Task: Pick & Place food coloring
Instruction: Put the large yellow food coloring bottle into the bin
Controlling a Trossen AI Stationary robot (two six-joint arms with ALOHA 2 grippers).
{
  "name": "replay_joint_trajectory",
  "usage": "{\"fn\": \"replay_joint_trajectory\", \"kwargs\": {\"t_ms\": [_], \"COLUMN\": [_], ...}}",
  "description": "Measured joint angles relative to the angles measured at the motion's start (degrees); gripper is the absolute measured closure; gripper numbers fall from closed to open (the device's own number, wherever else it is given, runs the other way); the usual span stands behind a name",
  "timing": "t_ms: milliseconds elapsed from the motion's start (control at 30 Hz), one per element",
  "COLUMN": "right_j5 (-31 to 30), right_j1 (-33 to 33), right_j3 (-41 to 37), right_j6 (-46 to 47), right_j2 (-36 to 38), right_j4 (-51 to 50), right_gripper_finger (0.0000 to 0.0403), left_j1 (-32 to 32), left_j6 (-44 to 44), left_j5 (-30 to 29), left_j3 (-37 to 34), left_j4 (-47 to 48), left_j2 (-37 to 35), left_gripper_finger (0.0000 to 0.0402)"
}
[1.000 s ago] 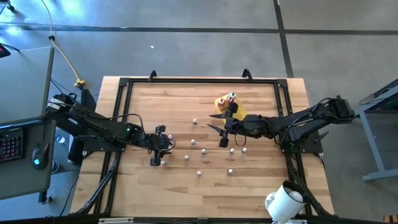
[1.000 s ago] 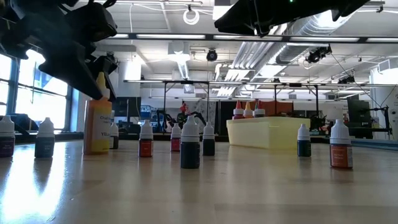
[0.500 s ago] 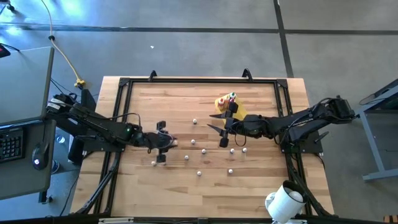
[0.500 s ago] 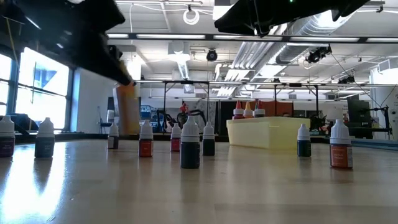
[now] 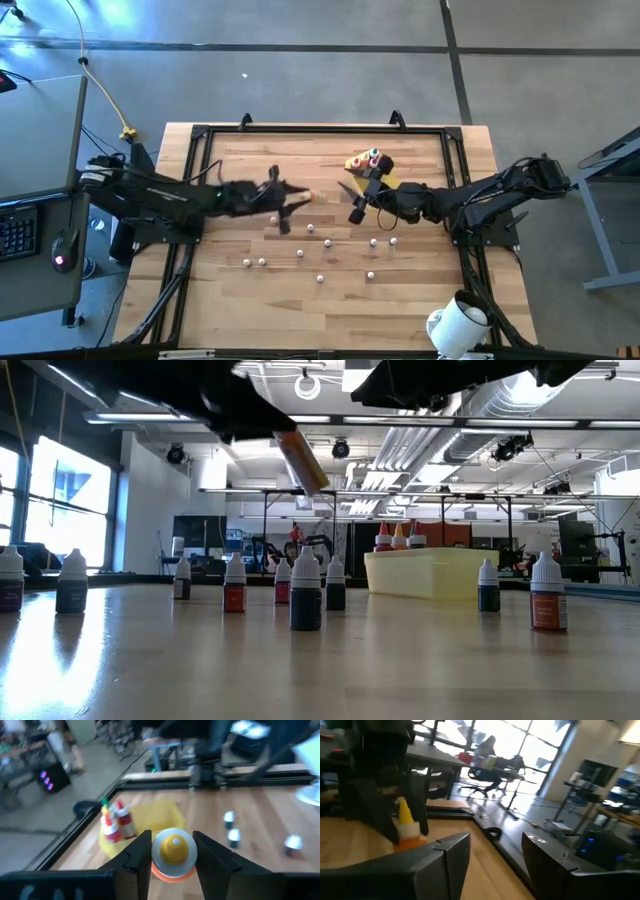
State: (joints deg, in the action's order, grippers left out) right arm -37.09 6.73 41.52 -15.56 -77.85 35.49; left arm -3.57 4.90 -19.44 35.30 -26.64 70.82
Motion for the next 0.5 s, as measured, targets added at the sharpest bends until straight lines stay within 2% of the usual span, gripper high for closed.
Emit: {"fn": "replay_joint_trajectory", "kwargs": {"t_ms": [133,300,367,500], "right_j5": [-6.93,-14.27,-16.0,-16.38], "right_j1": [0.01,0.4,0.83,1.32], "right_j3": [0.0,0.0,0.0,0.0], "right_j6": [-3.42,-3.17,-0.81,5.15], "right_j2": [1.65,7.92,10.83,16.14], "right_j4": [-1.61,-12.67,-17.85,-25.77], "right_gripper_finger": [0.0231,0.0231,0.0231,0.0231], "left_j1": [6.0,10.83,11.94,13.39], "left_j6": [-1.07,-3.71,-3.7,-2.89], "left_j5": [4.76,10.22,12.38,12.9], "left_j3": [4.72,12.63,16.1,23.36], "left_j4": [0.11,1.04,1.18,1.7], "left_j2": [6.85,16.5,20.41,27.26], "left_gripper_finger": [0.0283,0.0283,0.0282,0.0282]}}
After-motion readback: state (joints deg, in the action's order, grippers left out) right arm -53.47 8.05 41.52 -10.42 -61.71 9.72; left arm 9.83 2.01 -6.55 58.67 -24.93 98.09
